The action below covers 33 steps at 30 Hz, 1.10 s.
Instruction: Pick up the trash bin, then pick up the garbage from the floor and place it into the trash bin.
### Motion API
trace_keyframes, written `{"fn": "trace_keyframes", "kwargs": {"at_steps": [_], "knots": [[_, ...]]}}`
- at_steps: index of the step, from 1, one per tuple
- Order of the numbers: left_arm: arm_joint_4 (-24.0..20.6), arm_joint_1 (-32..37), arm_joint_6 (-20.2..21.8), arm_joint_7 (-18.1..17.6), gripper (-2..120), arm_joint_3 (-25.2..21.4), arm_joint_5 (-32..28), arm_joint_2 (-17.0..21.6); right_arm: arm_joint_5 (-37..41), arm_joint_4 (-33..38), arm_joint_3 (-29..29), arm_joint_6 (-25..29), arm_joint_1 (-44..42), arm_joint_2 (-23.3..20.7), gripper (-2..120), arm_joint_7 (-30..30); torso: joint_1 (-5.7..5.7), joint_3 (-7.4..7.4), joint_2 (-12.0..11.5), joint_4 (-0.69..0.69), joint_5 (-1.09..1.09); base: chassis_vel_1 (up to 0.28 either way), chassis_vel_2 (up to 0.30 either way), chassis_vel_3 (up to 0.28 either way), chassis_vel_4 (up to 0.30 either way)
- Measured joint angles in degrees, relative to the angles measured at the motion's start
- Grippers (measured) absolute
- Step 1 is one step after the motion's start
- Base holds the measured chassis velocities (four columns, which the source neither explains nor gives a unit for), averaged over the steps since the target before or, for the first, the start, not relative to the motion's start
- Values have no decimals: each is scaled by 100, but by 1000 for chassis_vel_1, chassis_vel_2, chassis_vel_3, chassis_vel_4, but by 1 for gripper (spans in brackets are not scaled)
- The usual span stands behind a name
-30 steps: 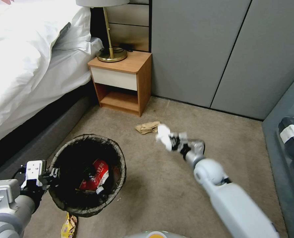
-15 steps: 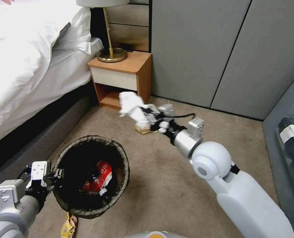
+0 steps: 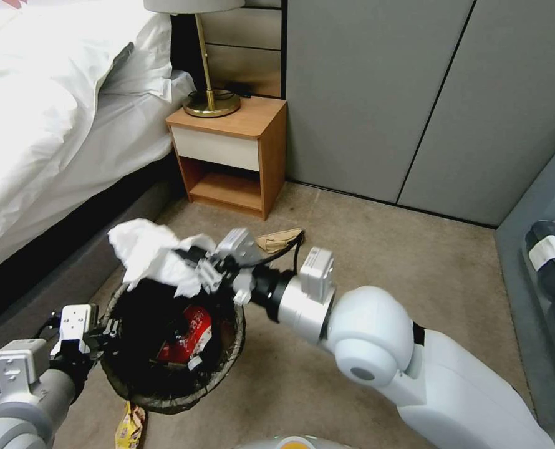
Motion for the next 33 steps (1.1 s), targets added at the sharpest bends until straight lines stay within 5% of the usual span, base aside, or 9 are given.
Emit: {"fn": "trace_keyframes", "kwargs": {"at_steps": [26,33], "knots": [[0,-24,0,21,1,-27,-42,95,-667,-421,-328,-2,-354,-187,0,-103,0,0,0,0,0,0,0,0,0],[0,-31,0,26,1,-31,-48,101,-780,-505,-445,-29,-440,-105,21,-99,0,0,0,0,0,0,0,0,0]]}}
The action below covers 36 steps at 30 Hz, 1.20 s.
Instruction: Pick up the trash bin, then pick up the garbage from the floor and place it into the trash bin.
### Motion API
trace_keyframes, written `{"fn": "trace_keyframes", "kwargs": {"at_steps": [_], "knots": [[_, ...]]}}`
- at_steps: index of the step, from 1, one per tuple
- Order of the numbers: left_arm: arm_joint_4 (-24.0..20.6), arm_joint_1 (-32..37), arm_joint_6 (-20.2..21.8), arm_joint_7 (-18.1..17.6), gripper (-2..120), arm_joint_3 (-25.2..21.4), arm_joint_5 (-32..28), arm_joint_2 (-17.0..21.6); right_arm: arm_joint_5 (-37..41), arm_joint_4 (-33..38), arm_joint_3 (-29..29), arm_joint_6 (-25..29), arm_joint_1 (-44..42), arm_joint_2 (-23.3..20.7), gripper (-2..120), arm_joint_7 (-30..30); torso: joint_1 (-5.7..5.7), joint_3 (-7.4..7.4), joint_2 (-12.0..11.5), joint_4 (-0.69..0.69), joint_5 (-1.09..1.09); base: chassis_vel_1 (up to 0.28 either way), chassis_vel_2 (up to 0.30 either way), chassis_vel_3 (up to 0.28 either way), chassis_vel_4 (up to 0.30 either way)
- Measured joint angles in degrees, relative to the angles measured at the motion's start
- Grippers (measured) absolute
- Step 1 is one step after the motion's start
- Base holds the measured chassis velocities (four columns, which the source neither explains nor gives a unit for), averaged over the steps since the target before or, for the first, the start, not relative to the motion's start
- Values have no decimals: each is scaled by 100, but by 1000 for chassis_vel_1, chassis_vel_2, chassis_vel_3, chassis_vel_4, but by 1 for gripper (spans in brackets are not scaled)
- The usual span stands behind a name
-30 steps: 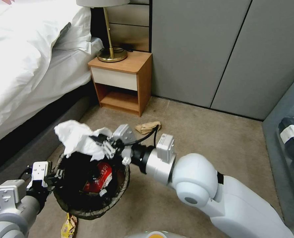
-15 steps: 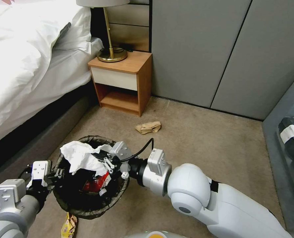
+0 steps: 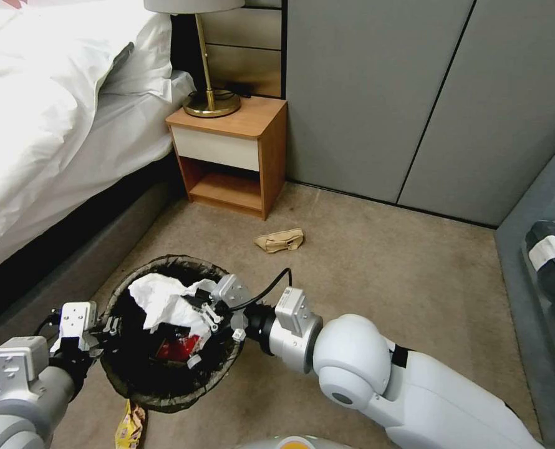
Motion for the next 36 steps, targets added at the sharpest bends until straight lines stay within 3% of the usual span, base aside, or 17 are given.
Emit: {"fn": "trace_keyframes", "kwargs": {"at_steps": [2,20,29,36], "knots": [[0,-7,0,2,1,1,-1,-6,-2,-2,-49,-16,-2,6,34,26,0,0,0,0,0,0,0,0,0],[0,-7,0,4,1,3,0,-19,-9,101,-29,-34,-17,28,96,147,0,0,0,0,0,0,0,0,0],[0,-9,0,5,1,6,0,-18,226,356,290,-30,7,-7,100,316,0,0,0,0,0,0,0,0,0],[0,-23,0,29,1,12,-5,13,838,866,1245,453,-96,-409,100,659,0,0,0,-1,1,0,0,0,0]]}}
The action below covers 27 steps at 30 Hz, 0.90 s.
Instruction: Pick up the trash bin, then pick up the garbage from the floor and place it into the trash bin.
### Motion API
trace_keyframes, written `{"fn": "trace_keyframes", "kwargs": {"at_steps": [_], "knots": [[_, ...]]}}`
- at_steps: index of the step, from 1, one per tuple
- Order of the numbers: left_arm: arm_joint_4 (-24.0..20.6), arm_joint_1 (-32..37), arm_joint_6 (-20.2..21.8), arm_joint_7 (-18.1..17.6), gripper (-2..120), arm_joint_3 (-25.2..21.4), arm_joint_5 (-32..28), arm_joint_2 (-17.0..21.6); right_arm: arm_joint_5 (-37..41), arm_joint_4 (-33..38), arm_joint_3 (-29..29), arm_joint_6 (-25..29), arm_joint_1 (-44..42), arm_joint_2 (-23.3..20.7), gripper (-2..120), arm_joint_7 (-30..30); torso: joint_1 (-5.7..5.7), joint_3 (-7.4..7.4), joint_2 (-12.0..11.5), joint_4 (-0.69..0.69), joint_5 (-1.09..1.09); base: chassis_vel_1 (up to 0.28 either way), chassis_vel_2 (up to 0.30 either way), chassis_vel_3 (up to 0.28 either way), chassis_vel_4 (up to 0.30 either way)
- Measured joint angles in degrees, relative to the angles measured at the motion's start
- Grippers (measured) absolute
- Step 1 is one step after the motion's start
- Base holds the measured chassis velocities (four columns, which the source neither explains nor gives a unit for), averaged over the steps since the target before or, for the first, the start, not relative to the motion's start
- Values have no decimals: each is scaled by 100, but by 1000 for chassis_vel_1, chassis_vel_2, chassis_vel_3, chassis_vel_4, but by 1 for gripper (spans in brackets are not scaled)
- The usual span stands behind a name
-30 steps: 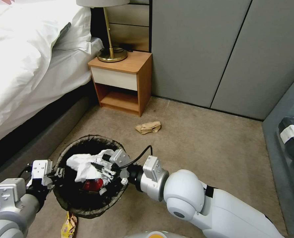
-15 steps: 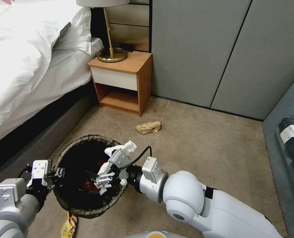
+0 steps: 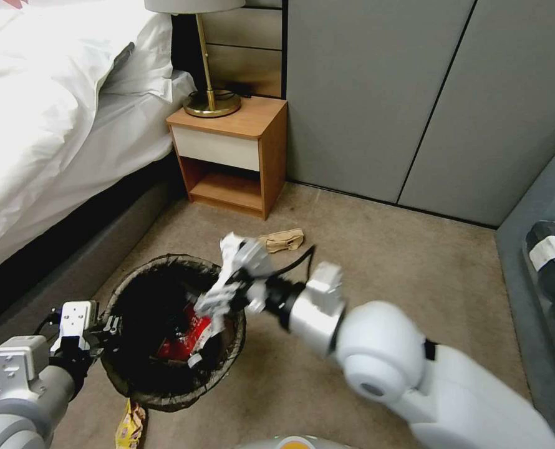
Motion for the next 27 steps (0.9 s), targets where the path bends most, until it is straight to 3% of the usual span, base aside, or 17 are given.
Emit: {"fn": "trace_keyframes", "kwargs": {"at_steps": [4,7,27], "knots": [[0,-25,0,23,1,46,9,-32,435,362,161,55,-13,-287,100,337,0,0,0,1,0,0,0,0,0],[0,-29,0,24,1,67,12,-35,437,428,35,54,26,-319,100,264,0,0,0,1,-1,0,0,0,0],[0,-26,0,27,1,52,-6,-33,490,-26,-576,9,901,53,100,-257,0,0,0,1,-2,0,0,0,0]]}}
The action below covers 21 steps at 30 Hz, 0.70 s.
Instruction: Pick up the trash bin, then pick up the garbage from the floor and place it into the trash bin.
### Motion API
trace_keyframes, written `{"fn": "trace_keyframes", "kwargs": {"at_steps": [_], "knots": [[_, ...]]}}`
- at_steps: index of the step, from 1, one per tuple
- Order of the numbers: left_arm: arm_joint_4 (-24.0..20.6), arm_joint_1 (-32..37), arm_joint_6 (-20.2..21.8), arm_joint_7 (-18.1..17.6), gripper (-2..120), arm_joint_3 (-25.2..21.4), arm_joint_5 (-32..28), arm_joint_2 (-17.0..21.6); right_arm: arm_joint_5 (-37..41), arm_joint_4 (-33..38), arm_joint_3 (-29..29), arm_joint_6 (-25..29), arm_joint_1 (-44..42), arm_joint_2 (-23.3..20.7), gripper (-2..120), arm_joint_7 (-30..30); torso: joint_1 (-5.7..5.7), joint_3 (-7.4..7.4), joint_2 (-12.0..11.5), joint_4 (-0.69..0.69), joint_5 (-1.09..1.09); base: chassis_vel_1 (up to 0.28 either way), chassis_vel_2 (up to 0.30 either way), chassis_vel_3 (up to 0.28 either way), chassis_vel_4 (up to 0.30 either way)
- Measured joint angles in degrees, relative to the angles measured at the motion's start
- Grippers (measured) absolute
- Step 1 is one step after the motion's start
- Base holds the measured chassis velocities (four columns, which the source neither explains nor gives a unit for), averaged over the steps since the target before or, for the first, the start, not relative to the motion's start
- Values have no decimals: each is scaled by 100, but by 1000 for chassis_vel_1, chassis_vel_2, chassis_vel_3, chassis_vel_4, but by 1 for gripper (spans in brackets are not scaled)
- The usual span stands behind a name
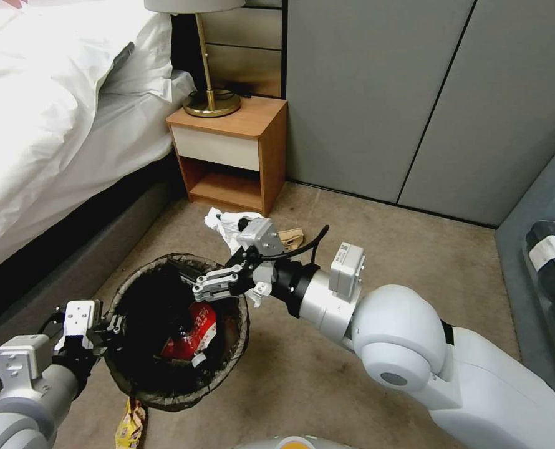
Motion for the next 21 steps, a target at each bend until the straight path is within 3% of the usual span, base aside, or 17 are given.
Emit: {"fn": "trace_keyframes", "kwargs": {"at_steps": [13,21], "knots": [[0,20,0,0,1,-13,20,59,207,-312,-952,-318,235,218,100,324,0,0,0,0,0,0,0,0,0],[0,-1,0,0,1,-10,19,58,1185,-382,-1360,-671,347,343,100,1280,0,0,0,0,1,0,0,0,0]]}}
